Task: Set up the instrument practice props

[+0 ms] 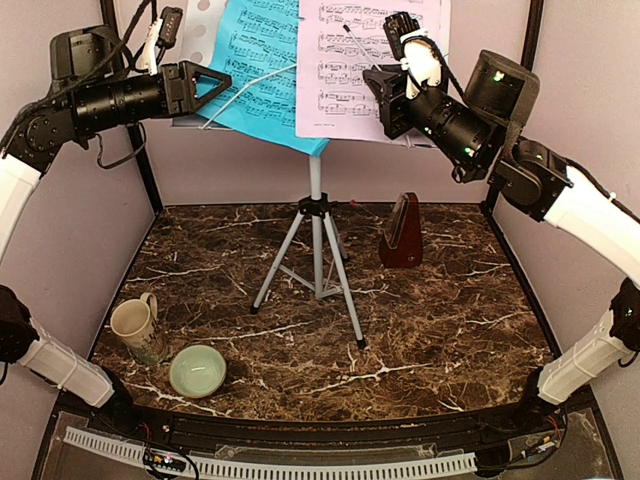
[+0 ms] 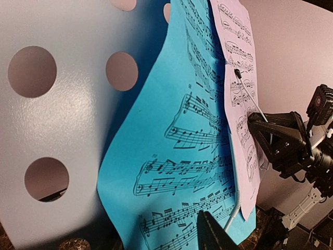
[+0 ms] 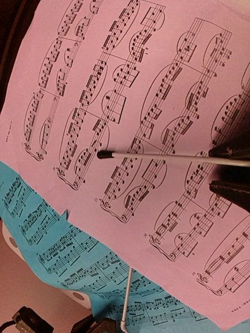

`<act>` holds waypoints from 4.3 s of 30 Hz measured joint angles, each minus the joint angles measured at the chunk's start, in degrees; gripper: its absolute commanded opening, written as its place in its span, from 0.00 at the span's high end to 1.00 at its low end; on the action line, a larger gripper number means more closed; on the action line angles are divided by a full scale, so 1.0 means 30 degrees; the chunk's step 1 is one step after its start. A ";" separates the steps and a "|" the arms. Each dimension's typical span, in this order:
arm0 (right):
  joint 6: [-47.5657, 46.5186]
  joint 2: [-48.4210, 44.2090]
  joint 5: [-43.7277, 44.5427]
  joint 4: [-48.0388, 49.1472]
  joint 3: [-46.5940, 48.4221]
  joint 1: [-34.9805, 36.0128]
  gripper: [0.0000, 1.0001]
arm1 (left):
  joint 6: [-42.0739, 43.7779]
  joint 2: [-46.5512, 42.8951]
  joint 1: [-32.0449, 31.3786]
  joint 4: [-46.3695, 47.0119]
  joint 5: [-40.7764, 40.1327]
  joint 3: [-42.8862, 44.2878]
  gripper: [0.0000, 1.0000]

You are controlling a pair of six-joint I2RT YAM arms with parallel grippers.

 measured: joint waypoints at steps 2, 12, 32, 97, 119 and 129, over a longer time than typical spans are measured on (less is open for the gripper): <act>-0.0022 0.0000 0.0000 -0.0007 0.0000 0.0000 0.85 | 0.0051 0.0000 0.0109 0.0087 0.0350 0.0000 0.53; -0.0073 0.0007 0.0007 0.0000 0.0000 0.0000 0.86 | 0.0117 0.0291 0.1377 0.0175 0.2535 0.0641 0.48; -0.0124 0.0007 0.0153 -0.0007 0.0000 -0.0007 0.87 | -0.0612 -0.0372 0.2390 0.0408 0.6229 -0.0444 0.39; 0.0102 0.0109 0.2361 0.2149 -0.0831 -0.0080 1.00 | -0.0852 -0.1545 0.3483 0.9318 0.4044 -0.4517 1.00; 0.0474 0.0109 0.2907 0.3417 -0.1370 -0.0073 1.00 | -0.1297 -0.3402 0.3483 1.2590 0.2098 -0.7970 1.00; 0.0466 0.0109 0.2900 0.3417 -0.1370 -0.0073 1.00 | -0.0648 -0.3147 0.3483 1.2582 0.1792 -0.7504 1.00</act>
